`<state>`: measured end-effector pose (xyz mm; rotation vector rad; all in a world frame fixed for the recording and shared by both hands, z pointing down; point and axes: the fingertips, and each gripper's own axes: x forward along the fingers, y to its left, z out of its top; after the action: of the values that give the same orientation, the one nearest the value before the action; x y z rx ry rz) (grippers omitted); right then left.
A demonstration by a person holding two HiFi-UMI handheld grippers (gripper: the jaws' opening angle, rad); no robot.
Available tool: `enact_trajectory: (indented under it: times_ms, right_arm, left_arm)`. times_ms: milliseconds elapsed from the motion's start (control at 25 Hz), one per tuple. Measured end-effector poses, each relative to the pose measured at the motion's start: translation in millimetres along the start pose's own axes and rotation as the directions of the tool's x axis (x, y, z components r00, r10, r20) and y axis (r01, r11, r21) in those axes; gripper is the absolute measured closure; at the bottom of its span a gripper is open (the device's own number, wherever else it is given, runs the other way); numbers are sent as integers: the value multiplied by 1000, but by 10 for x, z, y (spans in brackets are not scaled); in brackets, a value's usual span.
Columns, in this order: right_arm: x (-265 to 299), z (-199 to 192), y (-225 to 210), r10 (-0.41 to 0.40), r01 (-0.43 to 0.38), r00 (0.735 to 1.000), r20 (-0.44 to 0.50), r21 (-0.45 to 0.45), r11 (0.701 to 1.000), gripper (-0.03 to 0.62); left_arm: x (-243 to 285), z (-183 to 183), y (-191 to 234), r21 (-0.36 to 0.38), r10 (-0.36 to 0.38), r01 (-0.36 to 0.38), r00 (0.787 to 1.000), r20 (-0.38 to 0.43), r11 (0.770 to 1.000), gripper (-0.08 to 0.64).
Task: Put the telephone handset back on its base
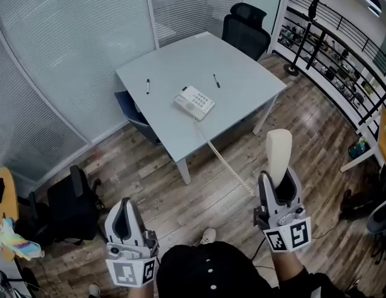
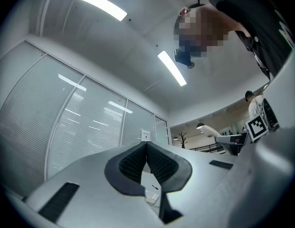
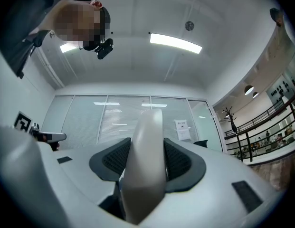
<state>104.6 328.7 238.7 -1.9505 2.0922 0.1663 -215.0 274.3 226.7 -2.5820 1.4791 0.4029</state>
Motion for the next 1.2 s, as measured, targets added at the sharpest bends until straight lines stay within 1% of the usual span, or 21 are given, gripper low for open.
enact_trajectory:
  times_ms: [200,520,680,880,1200]
  right_arm:
    - [91,-76,-33,10,-10,1000,-14,-17,1000,360]
    - [265,-231,-61,15,-15,999,-49,-11,1000,360]
    - [413,-318,-92,8,-9,999,-54,-20,1000,360]
    - [587,-345,-122,2,-4,999,-53,-29,1000,360]
    - [885,-411,-186,-17,14,998,-64,-37,999,360]
  left_arm:
    - [20,-74,-31,1,5,-5,1000,-20,1000,545]
    - [174,-259,53,-12,9,-10,998,-57,1000,545]
    - [346,-338,125,-17,-3,3,999,-49,1000,545]
    - [566,-344,188,-17,-18,18,999,-26,1000,545]
    - [883,-430,336,-22,-30,29,999,-35,999,545]
